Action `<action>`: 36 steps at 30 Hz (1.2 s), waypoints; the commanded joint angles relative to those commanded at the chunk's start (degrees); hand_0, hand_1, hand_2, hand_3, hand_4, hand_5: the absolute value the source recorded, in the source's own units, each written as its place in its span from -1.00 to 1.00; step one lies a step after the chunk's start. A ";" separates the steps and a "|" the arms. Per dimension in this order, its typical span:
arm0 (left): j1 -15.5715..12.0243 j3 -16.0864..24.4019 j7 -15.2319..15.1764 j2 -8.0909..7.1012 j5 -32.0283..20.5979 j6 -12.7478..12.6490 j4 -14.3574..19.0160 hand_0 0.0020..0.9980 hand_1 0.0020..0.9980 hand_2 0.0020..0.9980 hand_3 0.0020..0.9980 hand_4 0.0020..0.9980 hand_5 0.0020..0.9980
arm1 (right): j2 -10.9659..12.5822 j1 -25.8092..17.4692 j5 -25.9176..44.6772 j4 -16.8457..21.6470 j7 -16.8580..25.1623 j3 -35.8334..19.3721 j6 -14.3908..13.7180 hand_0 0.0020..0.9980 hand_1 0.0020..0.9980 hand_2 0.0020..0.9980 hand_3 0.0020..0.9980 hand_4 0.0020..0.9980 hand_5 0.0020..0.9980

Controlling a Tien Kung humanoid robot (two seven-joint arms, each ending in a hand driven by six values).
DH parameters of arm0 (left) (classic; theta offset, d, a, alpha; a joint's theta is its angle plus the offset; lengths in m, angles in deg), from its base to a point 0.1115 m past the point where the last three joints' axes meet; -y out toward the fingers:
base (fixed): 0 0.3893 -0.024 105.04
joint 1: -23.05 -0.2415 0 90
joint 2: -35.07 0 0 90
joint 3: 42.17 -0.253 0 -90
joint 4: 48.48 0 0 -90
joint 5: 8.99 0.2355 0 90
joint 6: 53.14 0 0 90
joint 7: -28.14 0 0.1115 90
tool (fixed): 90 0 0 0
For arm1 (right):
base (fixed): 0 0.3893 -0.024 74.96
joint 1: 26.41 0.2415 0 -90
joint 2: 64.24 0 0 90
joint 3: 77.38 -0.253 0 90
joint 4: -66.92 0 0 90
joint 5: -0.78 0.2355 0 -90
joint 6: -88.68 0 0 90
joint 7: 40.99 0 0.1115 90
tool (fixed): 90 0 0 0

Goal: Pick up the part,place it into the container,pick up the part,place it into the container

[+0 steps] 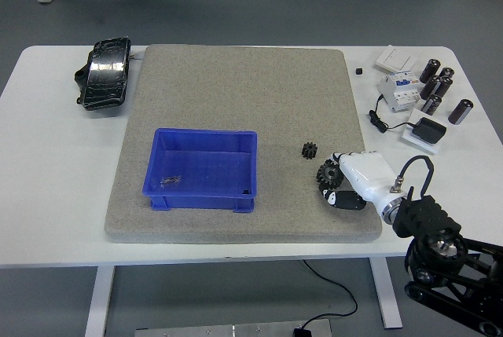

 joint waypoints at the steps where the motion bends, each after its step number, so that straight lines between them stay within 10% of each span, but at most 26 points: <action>1: -0.02 -0.05 -0.01 0.03 -0.04 0.00 0.00 0.36 0.34 0.20 0.12 -0.03 -0.10 | 0.06 0.08 0.03 0.18 0.18 -0.11 -0.44 -0.39 -0.31 -0.40 -0.13 -0.54 -1.00; 11: -0.37 0.22 0.39 0.03 0.45 -0.20 0.15 0.36 0.34 0.20 0.12 -0.03 -0.10 | -0.66 3.62 1.89 7.31 0.88 -1.40 -3.25 -0.38 -0.29 -0.39 -0.11 -0.52 -1.00; 24: -0.56 0.50 0.84 -0.06 1.17 -0.13 0.23 0.36 0.34 0.20 0.12 -0.04 -0.09 | -9.41 13.00 1.03 6.07 0.94 4.34 -2.49 -0.04 0.02 0.00 0.14 -0.20 -1.00; 25: -0.55 0.51 0.86 -0.09 1.20 -0.13 0.23 0.36 0.34 0.20 0.13 -0.04 -0.09 | -9.86 13.60 0.83 5.67 0.85 4.99 -2.15 0.27 0.35 0.30 0.31 -0.09 -0.52; 36: -0.27 0.52 0.99 -0.19 1.47 -0.04 0.20 0.36 0.34 0.20 0.12 -0.04 -0.09 | -12.38 17.44 1.37 3.16 -0.11 10.62 1.36 0.58 0.60 0.57 0.39 0.15 -0.36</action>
